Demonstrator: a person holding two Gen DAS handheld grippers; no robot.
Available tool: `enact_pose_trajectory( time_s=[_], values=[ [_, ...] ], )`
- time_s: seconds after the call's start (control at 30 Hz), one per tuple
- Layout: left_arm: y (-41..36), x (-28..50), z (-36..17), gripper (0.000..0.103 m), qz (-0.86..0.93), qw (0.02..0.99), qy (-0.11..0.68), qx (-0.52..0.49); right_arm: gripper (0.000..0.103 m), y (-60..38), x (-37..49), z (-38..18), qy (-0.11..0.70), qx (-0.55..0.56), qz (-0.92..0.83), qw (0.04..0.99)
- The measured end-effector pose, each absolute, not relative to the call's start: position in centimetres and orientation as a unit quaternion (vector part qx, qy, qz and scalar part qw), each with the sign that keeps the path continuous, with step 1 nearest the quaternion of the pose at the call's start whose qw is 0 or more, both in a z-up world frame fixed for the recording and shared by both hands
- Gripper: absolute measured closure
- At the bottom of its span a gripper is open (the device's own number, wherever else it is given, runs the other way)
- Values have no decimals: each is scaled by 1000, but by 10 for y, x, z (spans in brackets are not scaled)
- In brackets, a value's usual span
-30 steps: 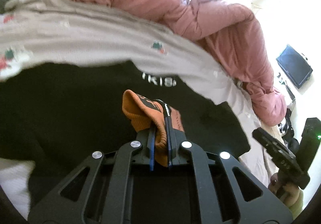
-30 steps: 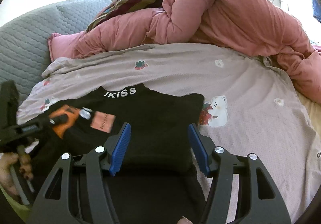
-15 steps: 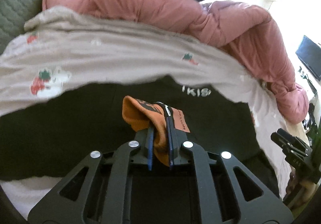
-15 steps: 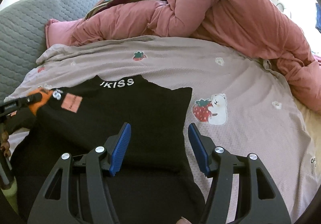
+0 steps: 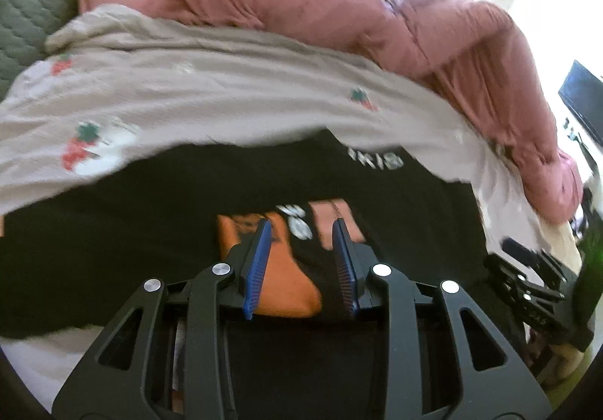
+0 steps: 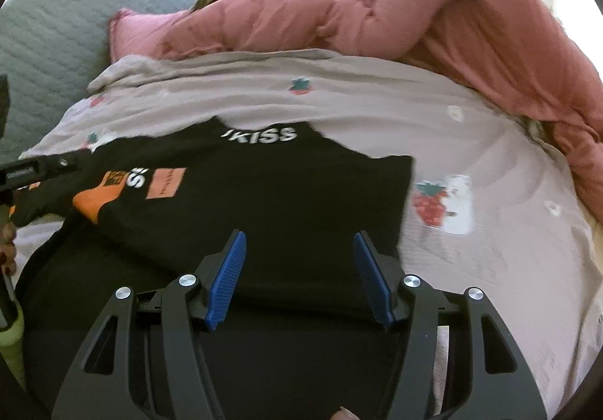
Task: Fold small clothes
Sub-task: 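Reposition the cuff on the shirt body and open the left gripper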
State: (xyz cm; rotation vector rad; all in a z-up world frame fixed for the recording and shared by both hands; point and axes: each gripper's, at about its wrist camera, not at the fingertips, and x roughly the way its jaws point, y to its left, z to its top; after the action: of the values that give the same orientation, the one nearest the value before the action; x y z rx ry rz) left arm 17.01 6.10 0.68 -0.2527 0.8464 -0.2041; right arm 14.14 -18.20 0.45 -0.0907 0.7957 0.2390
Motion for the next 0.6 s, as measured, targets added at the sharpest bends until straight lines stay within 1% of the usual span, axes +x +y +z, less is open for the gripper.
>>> enact_pose_trajectory(
  time_s=[0.13, 0.17, 0.2, 0.3, 0.4, 0.5, 0.53, 0.6],
  values=[
    [42, 171, -8, 71, -114, 888, 433, -104, 45, -167, 148, -4, 401, -56, 139, 904],
    [39, 173, -14, 67, -113, 884, 444, -96, 45, -165, 151, -8, 409, -60, 141, 900],
    [38, 176, -22, 65, -108, 879, 456, -90, 45, -165, 153, -12, 415, -63, 139, 897],
    [44, 185, -42, 65, -90, 864, 487, -95, 45, -171, 161, -27, 440, -65, 121, 887],
    [48, 186, -45, 64, -92, 862, 488, -103, 44, -184, 168, -43, 466, -60, 91, 878],
    [46, 185, -45, 59, -94, 863, 486, -96, 43, -199, 170, -48, 470, -17, 101, 877],
    [46, 184, -44, 59, -94, 864, 486, -95, 43, -199, 169, -47, 469, -16, 100, 877],
    [48, 183, -40, 54, -95, 865, 483, -98, 41, -199, 166, -43, 465, -19, 99, 880]
  ],
)
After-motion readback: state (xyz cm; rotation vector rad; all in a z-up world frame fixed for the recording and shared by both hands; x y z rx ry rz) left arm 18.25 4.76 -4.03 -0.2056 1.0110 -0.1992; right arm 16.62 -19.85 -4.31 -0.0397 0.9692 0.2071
